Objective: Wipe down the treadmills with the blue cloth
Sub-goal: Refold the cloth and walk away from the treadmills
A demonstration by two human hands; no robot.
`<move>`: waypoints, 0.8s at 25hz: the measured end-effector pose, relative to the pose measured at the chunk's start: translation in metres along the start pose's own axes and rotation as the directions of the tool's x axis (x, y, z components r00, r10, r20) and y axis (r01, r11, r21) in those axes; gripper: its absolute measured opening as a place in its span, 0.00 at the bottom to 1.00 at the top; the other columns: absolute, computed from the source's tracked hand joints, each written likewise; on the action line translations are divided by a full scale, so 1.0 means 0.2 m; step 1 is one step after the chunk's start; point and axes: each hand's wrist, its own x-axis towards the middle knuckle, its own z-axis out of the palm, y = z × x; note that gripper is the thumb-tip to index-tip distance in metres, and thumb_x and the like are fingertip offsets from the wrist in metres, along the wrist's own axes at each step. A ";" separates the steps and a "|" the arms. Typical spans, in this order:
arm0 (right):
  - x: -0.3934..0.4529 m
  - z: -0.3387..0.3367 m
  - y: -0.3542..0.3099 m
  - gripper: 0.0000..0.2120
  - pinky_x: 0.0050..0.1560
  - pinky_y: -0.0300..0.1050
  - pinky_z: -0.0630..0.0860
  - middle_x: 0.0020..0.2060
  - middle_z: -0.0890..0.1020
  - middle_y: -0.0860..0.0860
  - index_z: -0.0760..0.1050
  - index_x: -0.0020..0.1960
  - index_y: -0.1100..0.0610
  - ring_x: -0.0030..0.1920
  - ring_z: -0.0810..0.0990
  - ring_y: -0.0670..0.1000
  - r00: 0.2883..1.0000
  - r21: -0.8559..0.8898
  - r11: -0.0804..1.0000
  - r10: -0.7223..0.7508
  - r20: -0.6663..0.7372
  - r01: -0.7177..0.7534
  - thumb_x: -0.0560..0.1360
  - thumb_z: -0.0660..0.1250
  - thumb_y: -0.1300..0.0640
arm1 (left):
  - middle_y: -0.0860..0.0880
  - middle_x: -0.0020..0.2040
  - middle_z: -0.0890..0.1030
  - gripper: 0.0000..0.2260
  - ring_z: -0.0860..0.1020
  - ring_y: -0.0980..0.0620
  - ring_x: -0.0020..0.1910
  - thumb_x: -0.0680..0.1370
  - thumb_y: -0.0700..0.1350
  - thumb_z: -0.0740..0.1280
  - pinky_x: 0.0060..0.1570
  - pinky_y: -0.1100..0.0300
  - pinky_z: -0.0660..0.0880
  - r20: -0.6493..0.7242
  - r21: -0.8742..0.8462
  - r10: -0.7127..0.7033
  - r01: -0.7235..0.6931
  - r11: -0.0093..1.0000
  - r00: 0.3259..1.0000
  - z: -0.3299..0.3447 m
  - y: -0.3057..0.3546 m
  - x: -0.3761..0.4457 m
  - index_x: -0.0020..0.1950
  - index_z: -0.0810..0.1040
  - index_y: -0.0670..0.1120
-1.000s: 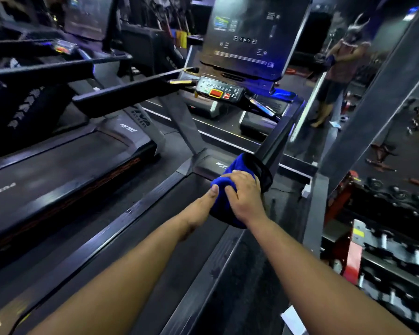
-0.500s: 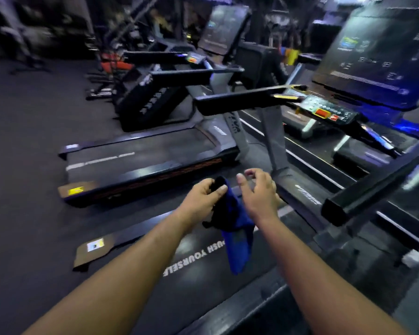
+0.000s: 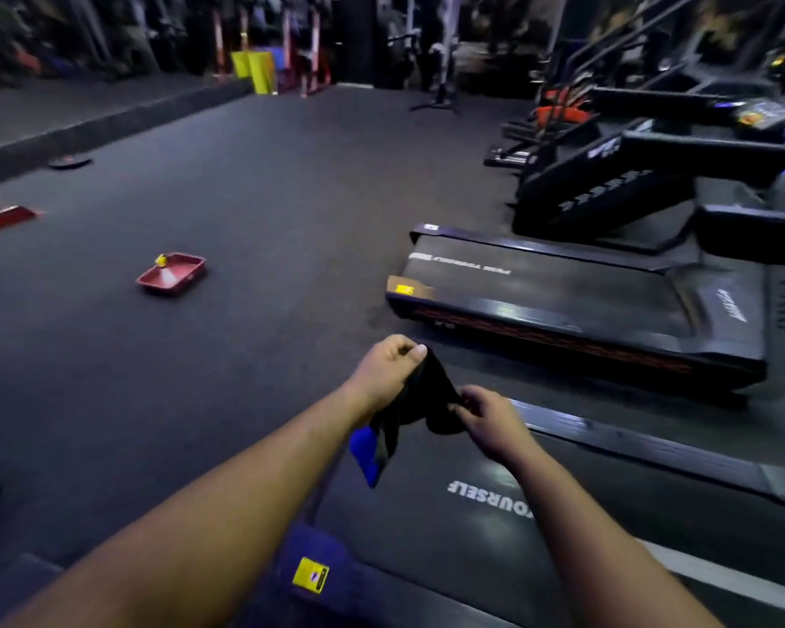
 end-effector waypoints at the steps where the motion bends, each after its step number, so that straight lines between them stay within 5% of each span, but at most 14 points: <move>1: 0.04 0.03 -0.03 0.05 0.46 0.48 0.74 0.45 0.84 0.54 0.78 0.50 0.57 0.48 0.81 0.56 1.000 -0.023 1.000 -0.004 -0.024 0.004 0.78 0.67 0.56 | 0.50 0.37 0.77 0.09 0.73 0.56 0.36 0.80 0.50 0.68 0.36 0.66 0.71 -0.028 0.059 0.007 -0.006 0.998 1.000 -0.13 -0.03 -0.02 0.49 0.78 0.44; 3: 0.11 0.09 -0.11 0.06 0.46 0.49 0.71 0.46 0.84 0.56 0.76 0.50 0.57 0.48 0.80 0.58 0.997 0.016 1.000 -0.013 -0.072 0.015 0.79 0.65 0.54 | 0.50 0.44 0.81 0.09 0.78 0.55 0.43 0.77 0.49 0.73 0.41 0.69 0.73 -0.007 0.351 0.043 -0.038 0.936 0.999 -0.40 -0.09 -0.06 0.51 0.80 0.44; 5: 0.19 0.15 -0.22 0.07 0.45 0.50 0.73 0.43 0.83 0.55 0.76 0.48 0.55 0.46 0.80 0.59 0.996 0.006 0.998 -0.066 -0.062 0.066 0.78 0.67 0.51 | 0.51 0.51 0.83 0.12 0.80 0.53 0.51 0.74 0.52 0.74 0.51 0.60 0.76 0.026 0.699 -0.005 -0.014 0.715 1.000 -0.66 -0.20 -0.11 0.54 0.81 0.49; 7: 0.26 0.22 -0.33 0.10 0.44 0.50 0.75 0.41 0.83 0.53 0.77 0.47 0.54 0.44 0.80 0.57 0.992 -0.018 0.993 -0.119 -0.041 0.119 0.76 0.69 0.48 | 0.51 0.52 0.83 0.11 0.80 0.49 0.53 0.75 0.54 0.72 0.52 0.55 0.77 -0.023 0.831 -0.061 0.053 0.553 0.998 -0.87 -0.28 -0.16 0.53 0.82 0.50; 9: 0.35 0.31 -0.46 0.10 0.44 0.49 0.75 0.41 0.83 0.52 0.78 0.46 0.54 0.43 0.79 0.54 0.989 0.012 0.990 -0.137 -0.050 0.137 0.75 0.71 0.47 | 0.49 0.47 0.83 0.11 0.80 0.47 0.48 0.76 0.55 0.71 0.47 0.53 0.77 -0.153 0.815 -0.085 0.174 0.552 0.985 -1.10 -0.38 -0.23 0.49 0.82 0.48; 11: 0.42 0.43 -0.59 0.12 0.41 0.48 0.73 0.37 0.82 0.50 0.78 0.43 0.55 0.39 0.78 0.51 0.992 0.107 0.987 -0.116 -0.048 0.120 0.73 0.73 0.46 | 0.48 0.41 0.83 0.13 0.80 0.49 0.42 0.76 0.55 0.72 0.42 0.55 0.76 -0.286 0.660 -0.120 0.286 0.694 0.951 -1.31 -0.49 -0.30 0.44 0.82 0.46; 14: 0.52 0.68 -0.79 0.18 0.35 0.48 0.71 0.30 0.78 0.50 0.76 0.38 0.57 0.33 0.73 0.50 0.999 0.354 0.935 -0.032 -0.006 0.032 0.68 0.75 0.43 | 0.45 0.33 0.79 0.15 0.76 0.53 0.32 0.75 0.52 0.75 0.35 0.59 0.72 -0.414 0.093 -0.230 0.293 0.952 0.880 -1.51 -0.62 -0.36 0.42 0.81 0.39; 17: 0.56 1.00 -1.10 0.16 0.36 0.48 0.71 0.32 0.78 0.51 0.77 0.38 0.55 0.34 0.74 0.51 1.000 0.567 0.823 0.015 0.025 -0.026 0.67 0.76 0.44 | 0.45 0.32 0.75 0.11 0.72 0.52 0.29 0.77 0.48 0.73 0.29 0.62 0.69 -0.457 -0.302 -0.297 0.168 0.938 0.838 -1.63 -0.65 -0.35 0.41 0.80 0.40; 20: 0.54 1.30 -1.47 0.10 0.35 0.47 0.72 0.32 0.80 0.51 0.77 0.39 0.56 0.35 0.75 0.49 0.992 0.639 0.769 -0.087 0.086 0.012 0.74 0.74 0.53 | 0.45 0.35 0.79 0.09 0.75 0.50 0.34 0.79 0.47 0.70 0.33 0.57 0.72 -0.493 -0.359 -0.270 0.089 0.929 0.827 -1.77 -0.67 -0.31 0.45 0.82 0.42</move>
